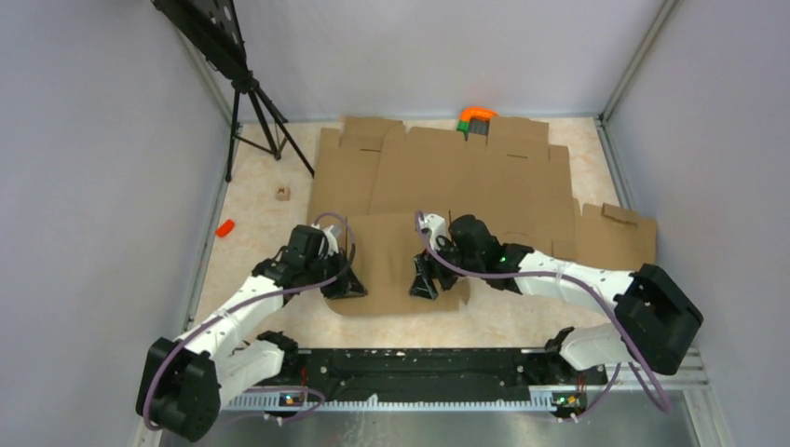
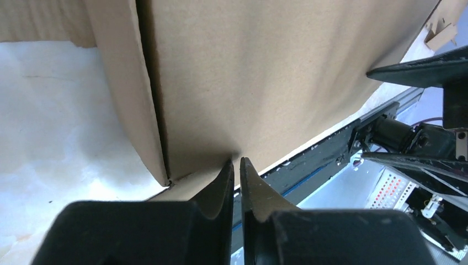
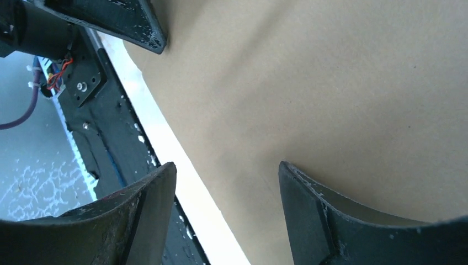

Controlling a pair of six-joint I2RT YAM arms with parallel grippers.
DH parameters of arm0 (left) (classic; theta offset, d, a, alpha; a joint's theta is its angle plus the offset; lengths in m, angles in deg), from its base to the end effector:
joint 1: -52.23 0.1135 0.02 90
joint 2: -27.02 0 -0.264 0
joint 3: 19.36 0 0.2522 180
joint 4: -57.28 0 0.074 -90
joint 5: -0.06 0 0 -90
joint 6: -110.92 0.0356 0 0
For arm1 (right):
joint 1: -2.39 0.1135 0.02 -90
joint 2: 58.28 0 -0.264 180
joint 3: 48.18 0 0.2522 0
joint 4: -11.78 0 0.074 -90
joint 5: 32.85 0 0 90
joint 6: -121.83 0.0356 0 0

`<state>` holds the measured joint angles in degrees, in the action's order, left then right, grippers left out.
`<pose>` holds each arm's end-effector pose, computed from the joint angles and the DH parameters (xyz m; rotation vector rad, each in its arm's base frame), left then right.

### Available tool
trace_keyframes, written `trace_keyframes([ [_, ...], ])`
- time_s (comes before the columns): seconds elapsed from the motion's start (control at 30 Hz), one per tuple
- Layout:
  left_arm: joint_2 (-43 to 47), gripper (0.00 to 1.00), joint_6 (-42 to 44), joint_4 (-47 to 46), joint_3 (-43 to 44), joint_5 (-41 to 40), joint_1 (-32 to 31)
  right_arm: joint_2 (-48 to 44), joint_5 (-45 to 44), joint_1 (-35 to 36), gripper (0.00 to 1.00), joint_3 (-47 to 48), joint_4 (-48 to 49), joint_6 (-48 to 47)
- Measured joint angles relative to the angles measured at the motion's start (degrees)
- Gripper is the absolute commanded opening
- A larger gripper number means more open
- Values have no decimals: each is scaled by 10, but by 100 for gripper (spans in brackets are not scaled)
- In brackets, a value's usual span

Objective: Fold the paper box

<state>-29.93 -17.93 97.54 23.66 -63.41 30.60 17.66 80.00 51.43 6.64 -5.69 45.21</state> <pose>0.1640 -0.0821 0.1882 -0.1981 2.6634 -0.9757 0.1696 0.2164 0.2121 -0.9486 2.1936 1.0045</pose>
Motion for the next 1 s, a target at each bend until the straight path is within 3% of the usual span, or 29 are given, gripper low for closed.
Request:
trace_keyframes([
  [0.33,-24,13,-11,-23,-1,-27,-30,6,-24,0,65,-13,28,15],
  [0.7,27,19,24,51,142,-96,-43,-66,-61,-19,67,8,-40,8],
  [1.0,-41,21,45,38,158,-164,-38,-89,-131,-81,64,22,-50,16],
])
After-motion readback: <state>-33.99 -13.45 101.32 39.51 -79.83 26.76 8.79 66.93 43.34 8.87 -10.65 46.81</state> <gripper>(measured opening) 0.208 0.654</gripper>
